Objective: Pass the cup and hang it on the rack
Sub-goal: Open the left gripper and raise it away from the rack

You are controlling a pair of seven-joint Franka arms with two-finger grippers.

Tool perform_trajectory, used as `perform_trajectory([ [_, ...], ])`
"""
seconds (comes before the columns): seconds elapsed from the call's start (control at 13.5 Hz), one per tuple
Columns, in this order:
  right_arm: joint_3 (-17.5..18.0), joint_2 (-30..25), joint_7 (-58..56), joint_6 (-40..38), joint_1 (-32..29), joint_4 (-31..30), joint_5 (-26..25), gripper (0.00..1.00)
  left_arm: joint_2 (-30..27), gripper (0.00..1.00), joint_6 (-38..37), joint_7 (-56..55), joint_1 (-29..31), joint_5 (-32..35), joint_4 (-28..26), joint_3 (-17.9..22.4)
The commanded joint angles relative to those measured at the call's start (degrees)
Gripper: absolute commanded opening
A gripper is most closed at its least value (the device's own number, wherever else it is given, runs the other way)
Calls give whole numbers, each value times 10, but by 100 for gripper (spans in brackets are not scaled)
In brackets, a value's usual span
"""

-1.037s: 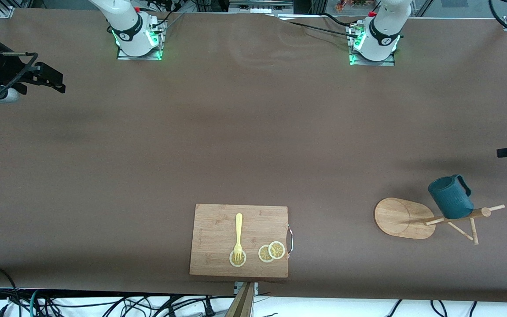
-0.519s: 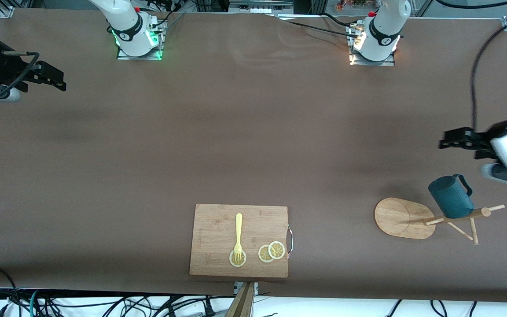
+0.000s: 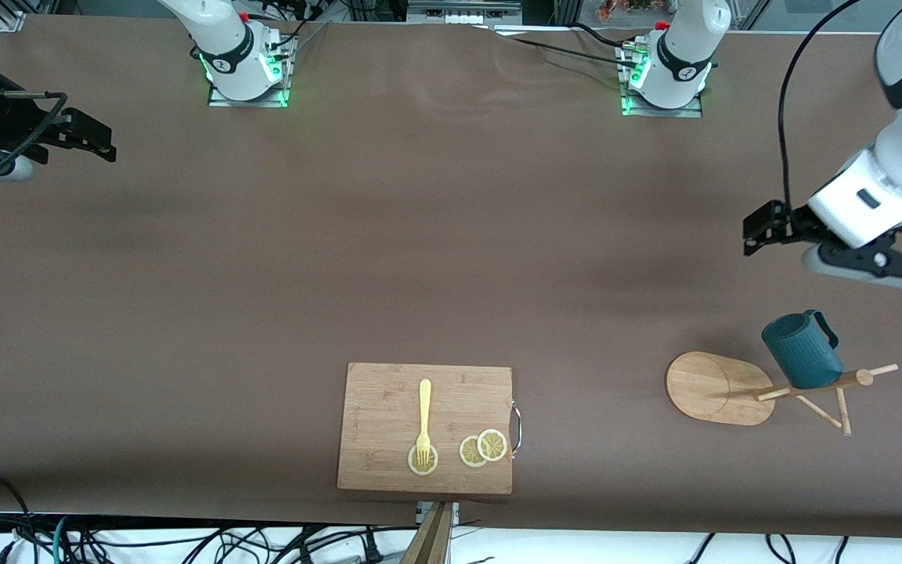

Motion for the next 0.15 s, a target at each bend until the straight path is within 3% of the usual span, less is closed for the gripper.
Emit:
perform_trajectory([
  [0.0,2,3,1,-6,0,12,5,100,-51,100,9,5,7,-12,-60,1],
  [0.07,2,3,1,-7,0,12,5,100,-66,100,9,4,0,-12,-76,3],
])
